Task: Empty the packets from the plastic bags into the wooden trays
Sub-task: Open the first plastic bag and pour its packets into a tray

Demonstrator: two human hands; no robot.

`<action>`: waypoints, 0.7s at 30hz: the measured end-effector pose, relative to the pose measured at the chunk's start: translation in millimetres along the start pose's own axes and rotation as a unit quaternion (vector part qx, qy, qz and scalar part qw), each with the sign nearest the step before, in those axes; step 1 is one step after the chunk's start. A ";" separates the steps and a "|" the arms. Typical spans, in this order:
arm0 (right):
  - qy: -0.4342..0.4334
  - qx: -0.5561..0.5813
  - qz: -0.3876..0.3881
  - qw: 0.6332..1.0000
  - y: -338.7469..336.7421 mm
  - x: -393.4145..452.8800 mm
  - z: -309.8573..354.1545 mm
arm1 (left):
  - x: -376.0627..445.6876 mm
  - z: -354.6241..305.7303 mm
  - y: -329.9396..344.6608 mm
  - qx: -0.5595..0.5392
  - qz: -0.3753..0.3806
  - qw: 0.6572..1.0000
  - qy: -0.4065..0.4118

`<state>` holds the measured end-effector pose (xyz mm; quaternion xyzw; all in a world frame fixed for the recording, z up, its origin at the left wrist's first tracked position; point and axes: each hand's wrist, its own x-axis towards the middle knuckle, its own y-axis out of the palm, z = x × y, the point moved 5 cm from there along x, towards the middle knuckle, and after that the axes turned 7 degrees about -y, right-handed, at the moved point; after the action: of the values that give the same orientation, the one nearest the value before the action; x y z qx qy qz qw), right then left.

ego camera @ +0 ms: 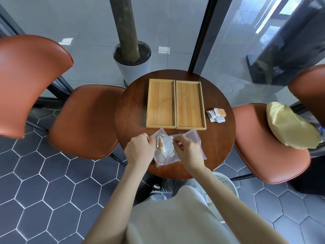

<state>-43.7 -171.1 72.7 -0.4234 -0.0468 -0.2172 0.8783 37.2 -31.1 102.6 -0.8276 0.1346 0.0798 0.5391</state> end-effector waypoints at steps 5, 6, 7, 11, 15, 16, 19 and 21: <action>-0.007 0.015 0.012 1.000 3.7 1.3 11.7 | -1.5 -5.2 9.9 0.047 0.044 0.998 0.007; -0.005 0.012 0.019 1.000 2.4 2.0 9.6 | 0.6 -2.3 6.9 0.044 0.032 0.998 0.006; 0.002 0.008 0.029 1.000 0.2 3.0 5.1 | 3.6 1.8 2.1 0.034 0.016 0.999 -0.002; 0.036 0.012 0.064 0.997 -8.1 7.2 -14.6 | 12.3 11.4 -10.5 -0.011 -0.032 0.999 -0.009; 0.058 0.007 0.079 0.995 -3.9 7.8 -17.0 | 8.7 -2.1 -8.2 -0.013 -0.030 0.999 0.041; 0.104 0.053 0.085 0.990 -4.2 7.3 -21.1 | 8.5 -5.3 -8.6 -0.013 -0.026 0.998 0.050; 0.301 0.346 0.088 0.884 0.7 -1.9 -34.9 | 9.7 -15.4 -14.8 -0.014 -0.018 0.997 0.078; 0.389 0.454 0.069 0.799 11.9 -11.9 -43.1 | 8.9 -23.9 -23.1 -0.027 -0.013 0.994 0.102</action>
<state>-53.8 -193.5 33.5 0.1414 0.2343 -0.2564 0.9270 52.5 -45.3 130.0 -0.8476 0.1761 -0.0087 0.5006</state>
